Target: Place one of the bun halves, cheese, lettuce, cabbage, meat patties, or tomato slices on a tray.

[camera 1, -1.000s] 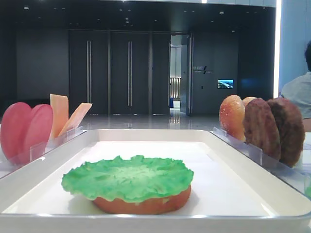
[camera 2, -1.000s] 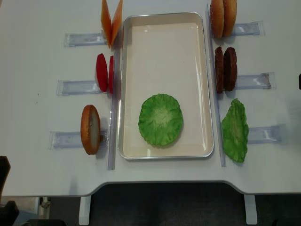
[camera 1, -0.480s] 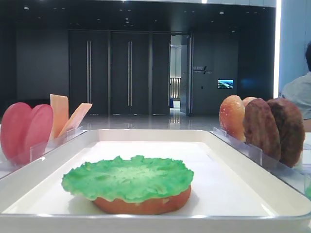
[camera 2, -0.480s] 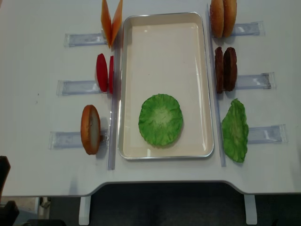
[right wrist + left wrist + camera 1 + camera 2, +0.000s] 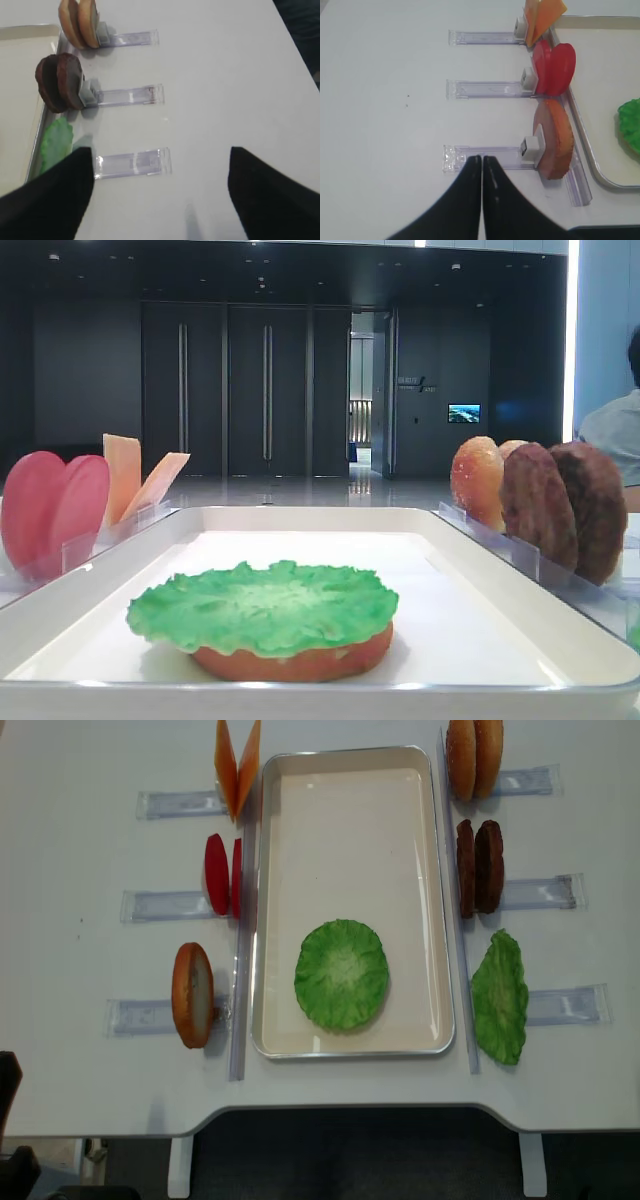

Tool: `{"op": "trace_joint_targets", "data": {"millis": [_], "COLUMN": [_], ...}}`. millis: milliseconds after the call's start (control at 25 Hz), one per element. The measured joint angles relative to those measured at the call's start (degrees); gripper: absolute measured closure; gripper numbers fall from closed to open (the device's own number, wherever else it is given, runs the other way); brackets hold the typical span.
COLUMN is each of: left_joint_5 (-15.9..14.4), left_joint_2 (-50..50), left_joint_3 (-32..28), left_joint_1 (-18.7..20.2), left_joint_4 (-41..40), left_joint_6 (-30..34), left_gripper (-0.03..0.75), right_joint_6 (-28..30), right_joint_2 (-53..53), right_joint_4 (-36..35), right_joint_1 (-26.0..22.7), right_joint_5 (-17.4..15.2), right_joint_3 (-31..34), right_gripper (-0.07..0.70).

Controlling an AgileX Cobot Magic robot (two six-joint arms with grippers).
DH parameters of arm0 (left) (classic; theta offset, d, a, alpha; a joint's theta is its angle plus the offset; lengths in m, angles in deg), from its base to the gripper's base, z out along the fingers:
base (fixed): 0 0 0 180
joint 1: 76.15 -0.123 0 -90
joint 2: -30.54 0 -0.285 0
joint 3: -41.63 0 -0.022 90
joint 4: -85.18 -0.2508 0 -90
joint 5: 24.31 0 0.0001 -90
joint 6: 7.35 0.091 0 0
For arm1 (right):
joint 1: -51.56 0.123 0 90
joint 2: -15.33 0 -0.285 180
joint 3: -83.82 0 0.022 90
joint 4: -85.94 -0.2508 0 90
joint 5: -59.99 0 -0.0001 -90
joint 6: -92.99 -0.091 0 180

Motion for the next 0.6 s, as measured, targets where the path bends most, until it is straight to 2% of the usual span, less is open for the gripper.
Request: {"op": "trace_joint_targets", "data": {"millis": [120,280,600], "left_joint_5": [0.0,0.0,0.0], "left_joint_2": [0.0,0.0,0.0], "left_joint_3": [0.0,0.0,0.0], "left_joint_1": [0.0,0.0,0.0], "left_joint_4": [0.0,0.0,0.0], "left_joint_6": [0.0,0.0,-0.1], "left_gripper": [0.715,0.715,0.715], "right_joint_6": [-0.02,-0.02,-0.02], "right_joint_2": [4.71,9.53,9.77], "right_joint_4": [1.1,3.68,5.13], "right_joint_1": [0.0,0.0,0.0], "right_joint_5": [2.09,2.41,4.06], "right_joint_3": [3.45,7.03,7.99], "right_gripper": [0.095,0.095,0.095]}}
